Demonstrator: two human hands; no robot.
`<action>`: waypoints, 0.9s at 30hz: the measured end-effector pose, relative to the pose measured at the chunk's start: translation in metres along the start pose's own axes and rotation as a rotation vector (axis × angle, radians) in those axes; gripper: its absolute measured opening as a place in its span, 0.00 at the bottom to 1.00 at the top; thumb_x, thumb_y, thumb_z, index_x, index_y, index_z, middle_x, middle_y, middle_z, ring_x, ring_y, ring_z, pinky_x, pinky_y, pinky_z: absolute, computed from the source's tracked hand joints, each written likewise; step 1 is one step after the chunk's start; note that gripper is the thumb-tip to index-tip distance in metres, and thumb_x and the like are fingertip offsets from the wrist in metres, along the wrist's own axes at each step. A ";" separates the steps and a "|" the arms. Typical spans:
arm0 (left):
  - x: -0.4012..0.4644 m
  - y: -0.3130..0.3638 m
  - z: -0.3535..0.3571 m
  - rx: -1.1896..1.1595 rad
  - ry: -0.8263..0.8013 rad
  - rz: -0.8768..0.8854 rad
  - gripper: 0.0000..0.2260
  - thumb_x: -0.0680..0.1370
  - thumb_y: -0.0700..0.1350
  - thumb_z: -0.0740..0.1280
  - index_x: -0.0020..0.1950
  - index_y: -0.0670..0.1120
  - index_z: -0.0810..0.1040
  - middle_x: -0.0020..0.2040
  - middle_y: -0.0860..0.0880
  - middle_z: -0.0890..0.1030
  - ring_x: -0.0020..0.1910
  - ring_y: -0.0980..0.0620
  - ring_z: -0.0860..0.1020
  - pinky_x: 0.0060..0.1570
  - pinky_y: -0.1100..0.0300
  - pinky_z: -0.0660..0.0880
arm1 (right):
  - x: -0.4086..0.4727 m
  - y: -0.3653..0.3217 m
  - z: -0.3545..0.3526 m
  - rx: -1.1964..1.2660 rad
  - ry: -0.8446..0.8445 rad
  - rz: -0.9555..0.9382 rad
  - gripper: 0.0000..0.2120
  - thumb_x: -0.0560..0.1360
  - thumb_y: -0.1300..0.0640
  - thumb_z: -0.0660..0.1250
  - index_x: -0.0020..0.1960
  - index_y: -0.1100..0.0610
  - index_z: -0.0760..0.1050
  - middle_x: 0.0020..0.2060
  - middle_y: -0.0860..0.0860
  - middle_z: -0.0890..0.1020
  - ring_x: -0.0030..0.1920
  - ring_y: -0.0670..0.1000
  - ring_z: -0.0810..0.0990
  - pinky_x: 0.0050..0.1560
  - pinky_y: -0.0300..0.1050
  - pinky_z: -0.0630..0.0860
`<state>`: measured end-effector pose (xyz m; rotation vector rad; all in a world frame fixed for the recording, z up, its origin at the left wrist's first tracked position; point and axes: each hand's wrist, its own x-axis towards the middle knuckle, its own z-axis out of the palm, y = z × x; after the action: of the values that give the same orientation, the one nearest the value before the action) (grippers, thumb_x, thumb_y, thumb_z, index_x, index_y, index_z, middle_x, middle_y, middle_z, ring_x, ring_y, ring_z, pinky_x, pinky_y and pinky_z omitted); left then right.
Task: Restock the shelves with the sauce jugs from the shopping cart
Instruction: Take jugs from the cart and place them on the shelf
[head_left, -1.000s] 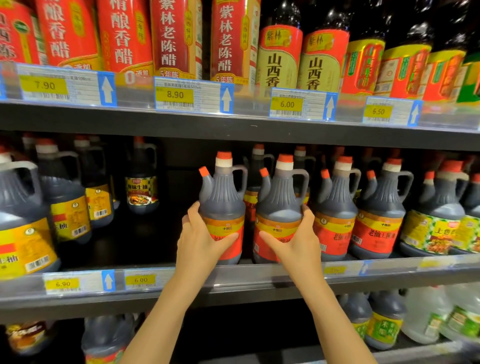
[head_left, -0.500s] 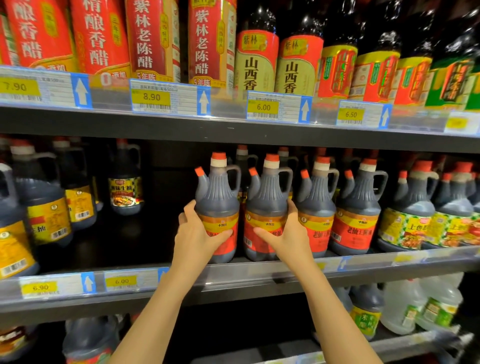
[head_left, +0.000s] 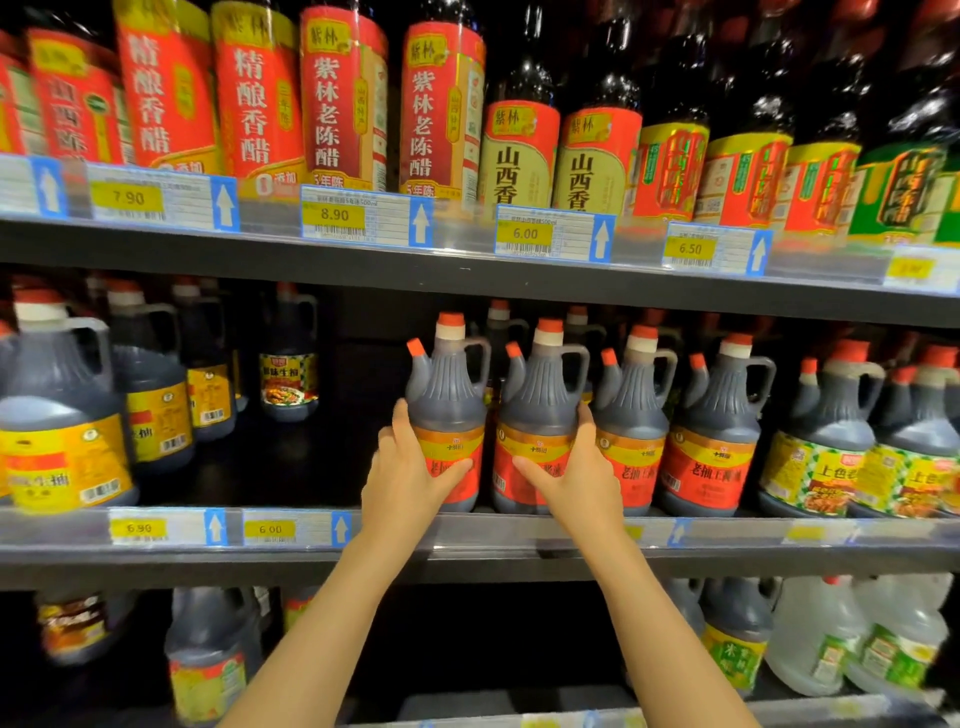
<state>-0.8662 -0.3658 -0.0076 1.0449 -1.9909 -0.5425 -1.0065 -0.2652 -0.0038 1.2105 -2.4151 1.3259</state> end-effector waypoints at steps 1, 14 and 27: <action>-0.004 0.002 -0.004 0.050 0.003 0.011 0.43 0.71 0.57 0.70 0.76 0.45 0.47 0.67 0.42 0.66 0.63 0.42 0.71 0.52 0.49 0.73 | -0.003 0.000 -0.004 -0.035 0.015 -0.008 0.45 0.71 0.44 0.70 0.76 0.55 0.47 0.63 0.56 0.75 0.59 0.58 0.77 0.52 0.51 0.75; -0.106 -0.016 -0.123 0.832 0.184 0.172 0.14 0.64 0.45 0.76 0.45 0.41 0.79 0.38 0.43 0.78 0.37 0.40 0.77 0.33 0.50 0.72 | -0.091 -0.073 -0.023 -0.360 -0.157 -0.562 0.16 0.72 0.56 0.68 0.56 0.61 0.73 0.47 0.59 0.79 0.49 0.62 0.78 0.39 0.51 0.73; -0.254 -0.136 -0.354 1.199 0.300 -0.229 0.13 0.67 0.47 0.75 0.47 0.42 0.79 0.40 0.44 0.80 0.40 0.42 0.79 0.37 0.49 0.75 | -0.258 -0.278 0.086 -0.083 -0.372 -1.047 0.18 0.77 0.48 0.61 0.64 0.55 0.68 0.55 0.53 0.77 0.58 0.56 0.74 0.50 0.49 0.73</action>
<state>-0.4291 -0.2348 -0.0084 1.9056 -1.8554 0.7994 -0.6173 -0.2605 0.0068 2.3383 -1.4642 0.6844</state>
